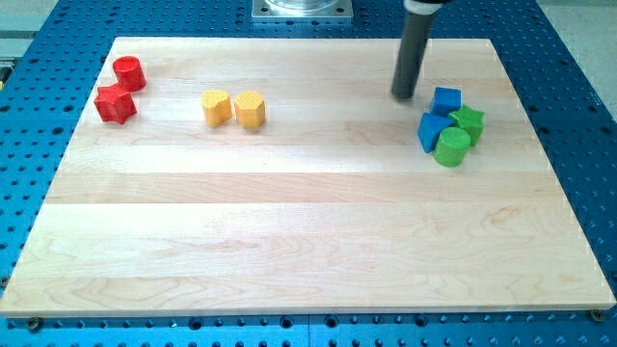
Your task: Separate the blue blocks from the green blocks
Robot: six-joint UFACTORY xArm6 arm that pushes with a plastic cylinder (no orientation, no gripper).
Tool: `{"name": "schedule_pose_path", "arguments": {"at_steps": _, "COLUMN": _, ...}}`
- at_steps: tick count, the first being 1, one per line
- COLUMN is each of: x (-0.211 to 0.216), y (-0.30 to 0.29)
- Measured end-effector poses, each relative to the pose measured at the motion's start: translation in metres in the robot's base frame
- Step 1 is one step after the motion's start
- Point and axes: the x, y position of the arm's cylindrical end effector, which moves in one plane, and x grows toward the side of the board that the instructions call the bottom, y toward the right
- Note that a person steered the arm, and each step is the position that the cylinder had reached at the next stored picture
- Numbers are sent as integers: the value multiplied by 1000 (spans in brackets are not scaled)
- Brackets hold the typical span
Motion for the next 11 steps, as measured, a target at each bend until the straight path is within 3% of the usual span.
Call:
{"name": "schedule_pose_path", "arguments": {"at_steps": 1, "x": -4, "y": 81}}
{"name": "schedule_pose_path", "arguments": {"at_steps": 2, "x": -4, "y": 102}}
{"name": "schedule_pose_path", "arguments": {"at_steps": 5, "x": 80, "y": 3}}
{"name": "schedule_pose_path", "arguments": {"at_steps": 8, "x": 130, "y": -40}}
{"name": "schedule_pose_path", "arguments": {"at_steps": 9, "x": 131, "y": -83}}
{"name": "schedule_pose_path", "arguments": {"at_steps": 10, "x": 107, "y": -87}}
{"name": "schedule_pose_path", "arguments": {"at_steps": 11, "x": 40, "y": -77}}
